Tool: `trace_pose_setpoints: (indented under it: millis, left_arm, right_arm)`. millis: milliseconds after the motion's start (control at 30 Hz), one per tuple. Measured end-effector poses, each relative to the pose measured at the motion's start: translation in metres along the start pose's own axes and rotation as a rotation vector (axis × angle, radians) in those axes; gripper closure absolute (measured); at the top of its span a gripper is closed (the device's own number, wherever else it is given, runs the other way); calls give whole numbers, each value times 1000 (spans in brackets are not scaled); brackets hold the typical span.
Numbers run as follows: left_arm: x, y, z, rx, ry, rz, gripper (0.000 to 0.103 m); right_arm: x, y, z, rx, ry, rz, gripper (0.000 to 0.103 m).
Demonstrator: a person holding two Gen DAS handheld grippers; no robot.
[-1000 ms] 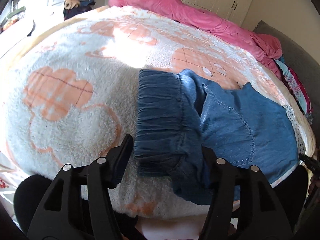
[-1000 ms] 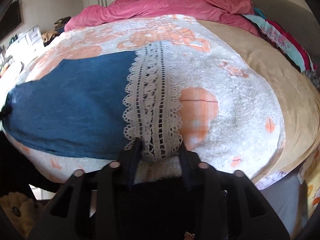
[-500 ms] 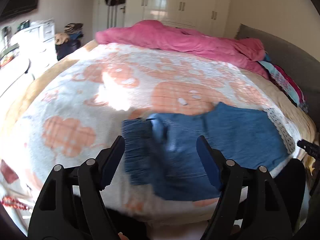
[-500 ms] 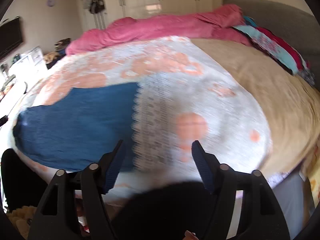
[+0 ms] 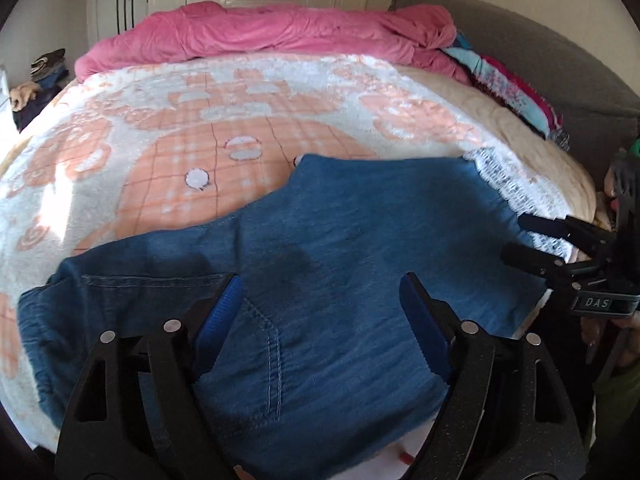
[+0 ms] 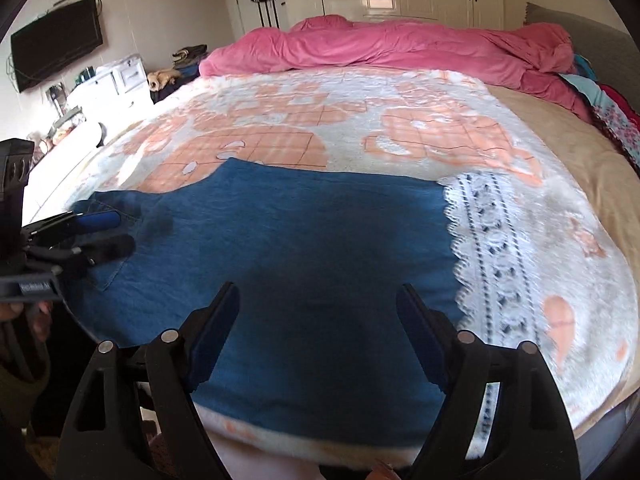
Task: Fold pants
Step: 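Smooth the folded pants flat with the left tool while the right tool releases the lace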
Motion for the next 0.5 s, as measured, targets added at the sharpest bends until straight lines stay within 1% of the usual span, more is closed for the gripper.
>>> trace_pose_setpoints:
  millis: [67,133,200,233,267,400,500]
  left_arm:
    - [-7,-18,-6,21,8,-42,30]
    - [-15,-30,-15,42,19,-71,30]
    - [-19,-33,-22,45,25,-70,29]
    - [-21,-32,-25,36,29,-61,29]
    - [-22,-32,-28,36,33,-56,29]
    - [-24,-29,-36,0,78,-43,30]
    - [-23,-25,-38,-6,96,-35,30]
  right_arm:
    - [2,-11,0,-1,-3,-19,23]
    - [-4,-18,3,-29,0,-48,23]
    - [-15,-25,14,-74,-7,-91,23]
    - [-20,-26,18,-71,-12,-95,23]
    - [-21,-25,21,-55,-18,-82,23]
    - [-25,-17,29,-68,-32,-63,23]
    - [-27,-8,35,-65,-69,-47,23]
Point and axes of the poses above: each gripper's, at about its wrist camera, not at the fingertips, and y roughly against the way its jaws point, z to its right, x to its top, the point moved 9 cm from there along -y, roughly the way its jaws point, and after that the axes turned 8 degrees about x, right-handed, at the moved point
